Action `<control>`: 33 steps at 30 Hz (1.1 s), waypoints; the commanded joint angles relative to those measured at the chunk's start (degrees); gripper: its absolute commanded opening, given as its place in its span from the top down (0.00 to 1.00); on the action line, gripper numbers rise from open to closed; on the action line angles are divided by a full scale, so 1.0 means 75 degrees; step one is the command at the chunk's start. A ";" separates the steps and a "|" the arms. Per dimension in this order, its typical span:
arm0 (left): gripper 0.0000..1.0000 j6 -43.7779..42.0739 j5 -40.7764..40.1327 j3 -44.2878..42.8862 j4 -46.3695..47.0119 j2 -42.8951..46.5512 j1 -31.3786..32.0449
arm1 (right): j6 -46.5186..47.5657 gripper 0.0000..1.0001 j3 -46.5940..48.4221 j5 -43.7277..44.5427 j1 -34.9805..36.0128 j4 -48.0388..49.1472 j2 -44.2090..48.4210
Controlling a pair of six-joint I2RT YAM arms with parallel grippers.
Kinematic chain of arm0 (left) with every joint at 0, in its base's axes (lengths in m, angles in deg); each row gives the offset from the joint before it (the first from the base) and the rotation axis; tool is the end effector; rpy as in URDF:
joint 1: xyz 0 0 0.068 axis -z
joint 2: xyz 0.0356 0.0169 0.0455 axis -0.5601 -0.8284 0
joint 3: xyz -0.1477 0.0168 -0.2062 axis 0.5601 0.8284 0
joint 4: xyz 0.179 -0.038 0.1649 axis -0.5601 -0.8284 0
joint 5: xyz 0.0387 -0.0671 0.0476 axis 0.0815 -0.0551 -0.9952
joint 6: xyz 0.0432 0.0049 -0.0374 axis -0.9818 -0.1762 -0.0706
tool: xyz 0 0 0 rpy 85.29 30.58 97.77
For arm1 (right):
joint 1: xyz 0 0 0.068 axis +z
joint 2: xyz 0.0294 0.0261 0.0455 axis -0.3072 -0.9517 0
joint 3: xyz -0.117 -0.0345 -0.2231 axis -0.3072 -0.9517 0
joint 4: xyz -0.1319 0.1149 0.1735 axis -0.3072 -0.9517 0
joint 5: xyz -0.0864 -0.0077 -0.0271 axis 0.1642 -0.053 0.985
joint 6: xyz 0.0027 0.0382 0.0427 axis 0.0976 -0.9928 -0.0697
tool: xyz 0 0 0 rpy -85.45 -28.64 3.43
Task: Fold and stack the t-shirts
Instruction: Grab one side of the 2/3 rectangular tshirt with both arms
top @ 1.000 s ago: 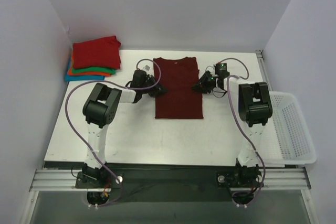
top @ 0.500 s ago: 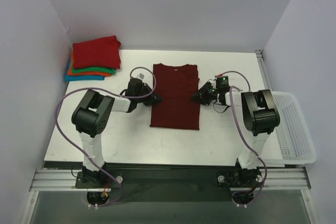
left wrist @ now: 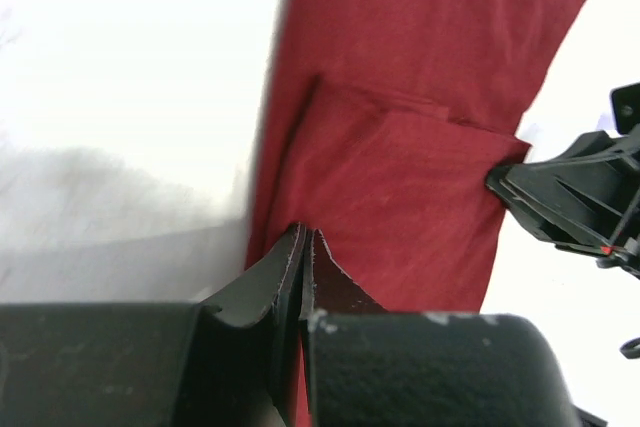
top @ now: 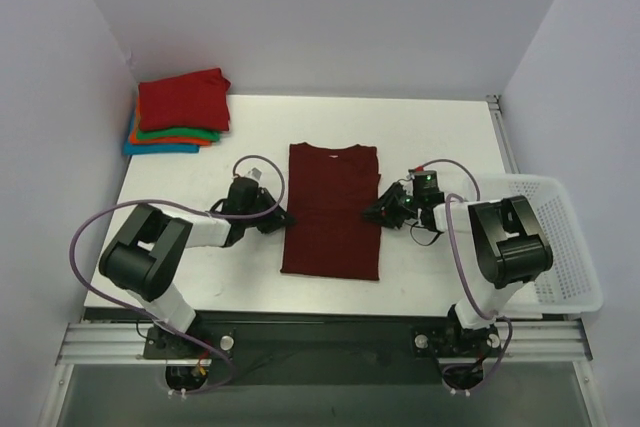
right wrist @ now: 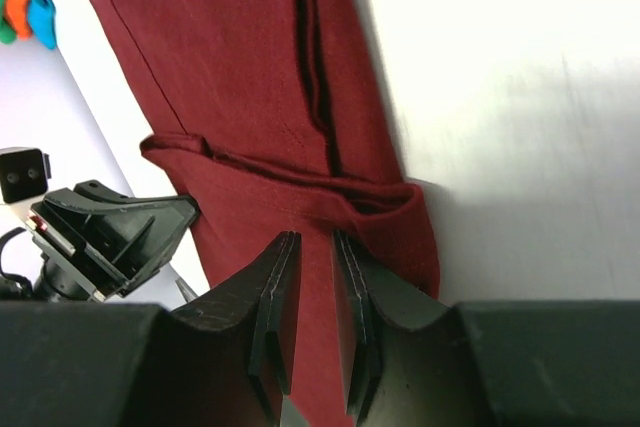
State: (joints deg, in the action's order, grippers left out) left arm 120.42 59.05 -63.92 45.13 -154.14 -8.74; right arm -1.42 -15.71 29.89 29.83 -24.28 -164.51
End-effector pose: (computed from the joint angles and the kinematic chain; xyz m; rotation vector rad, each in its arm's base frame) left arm 0.2670 -0.1380 0.1144 -0.5264 2.4004 -1.0054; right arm 0.2940 0.0868 0.1209 0.4508 2.3119 1.3015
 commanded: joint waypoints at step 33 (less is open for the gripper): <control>0.83 -0.1138 -0.0224 -0.0606 -0.2459 0.1945 -0.0564 | 0.1709 0.77 0.0459 0.1343 -0.1300 -0.3588 0.1254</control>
State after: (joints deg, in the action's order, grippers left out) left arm 114.28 58.62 -67.98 31.08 -145.83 -12.74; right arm 8.52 -11.41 31.48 20.17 -43.47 -160.68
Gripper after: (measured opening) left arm 0.115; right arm 0.226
